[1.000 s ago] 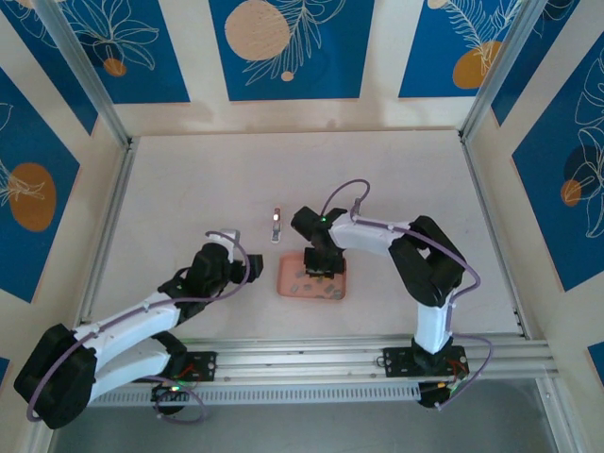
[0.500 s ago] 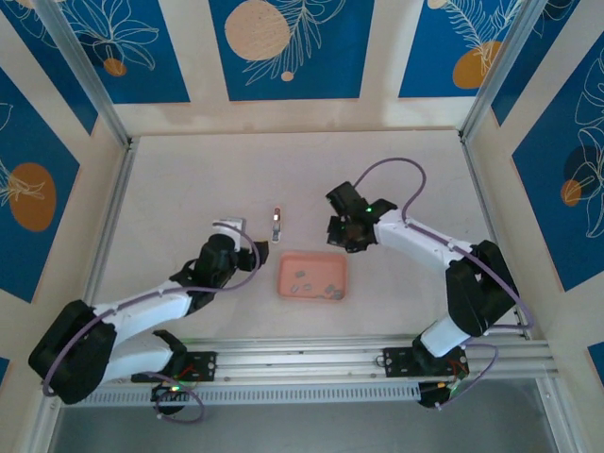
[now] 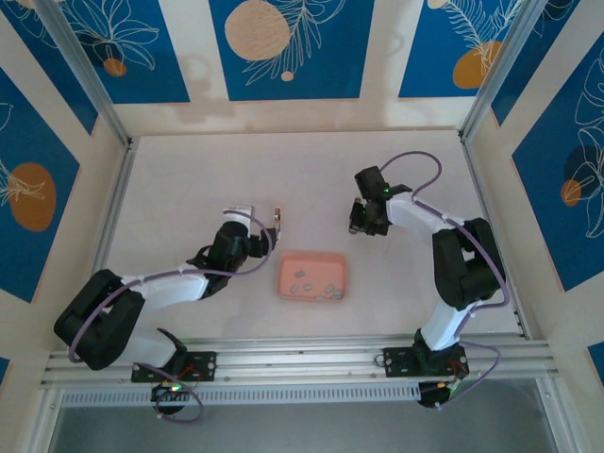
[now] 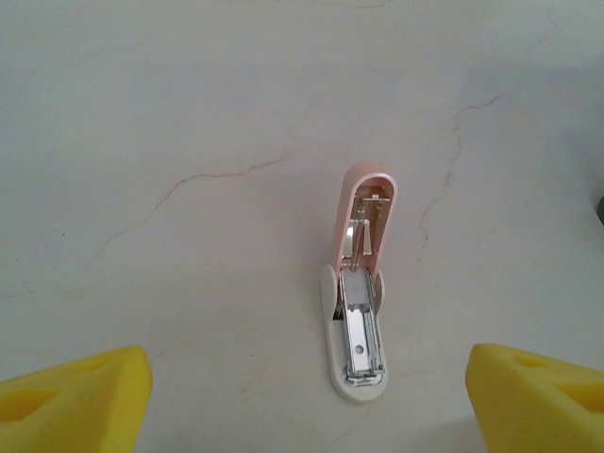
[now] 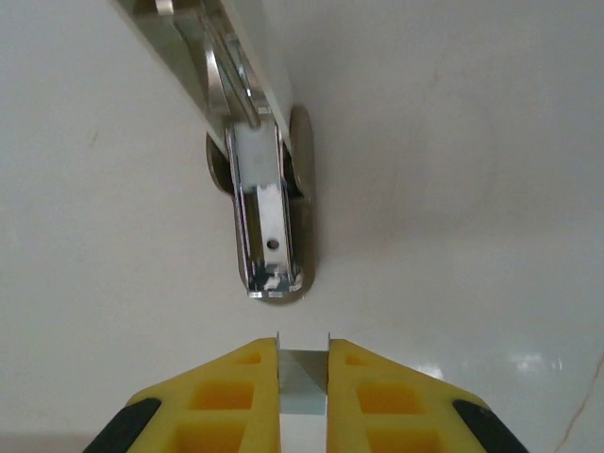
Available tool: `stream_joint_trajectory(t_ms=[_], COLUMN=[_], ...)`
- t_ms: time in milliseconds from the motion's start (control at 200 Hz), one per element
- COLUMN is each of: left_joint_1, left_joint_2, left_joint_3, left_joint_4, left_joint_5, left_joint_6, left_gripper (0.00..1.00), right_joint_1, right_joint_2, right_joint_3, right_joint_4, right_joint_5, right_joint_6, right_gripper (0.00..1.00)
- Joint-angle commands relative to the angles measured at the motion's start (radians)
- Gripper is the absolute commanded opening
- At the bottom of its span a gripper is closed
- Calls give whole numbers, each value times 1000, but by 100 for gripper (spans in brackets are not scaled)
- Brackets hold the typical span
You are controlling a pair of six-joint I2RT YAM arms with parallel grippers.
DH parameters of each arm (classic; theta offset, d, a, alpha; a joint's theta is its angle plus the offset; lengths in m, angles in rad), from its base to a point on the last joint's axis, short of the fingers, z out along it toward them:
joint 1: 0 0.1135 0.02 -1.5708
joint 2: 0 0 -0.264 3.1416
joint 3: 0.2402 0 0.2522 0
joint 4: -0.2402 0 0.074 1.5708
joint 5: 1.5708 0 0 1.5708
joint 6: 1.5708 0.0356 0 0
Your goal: Load the staples into the stapler
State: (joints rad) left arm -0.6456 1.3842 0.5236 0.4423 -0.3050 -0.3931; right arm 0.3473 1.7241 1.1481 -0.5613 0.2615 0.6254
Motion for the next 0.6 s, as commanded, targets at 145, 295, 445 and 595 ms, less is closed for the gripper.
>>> stream_joint_trajectory(t_ms=[145,295,445,595], left_joint_1=[7,6,6,8], left_joint_2=[41,55,61,59], left_joint_3=[72,84,90,92], left_joint_4=[11,6,4,0], left_joint_5=[-36,-35,-35,-35], left_joint_6=[14,9,0,3], left_gripper=[86,86,86,86], right_joint_1=[-31,-31,-31,-30], right_joint_2=[68,105,135,149], right_joint_3=[90,122,140,140], right_joint_4=[40,46,43,41], right_joint_5=[-45,-42,-44,-36], right_joint_6=[-86,-116,-121,-118], right_gripper=[16,16,16,16])
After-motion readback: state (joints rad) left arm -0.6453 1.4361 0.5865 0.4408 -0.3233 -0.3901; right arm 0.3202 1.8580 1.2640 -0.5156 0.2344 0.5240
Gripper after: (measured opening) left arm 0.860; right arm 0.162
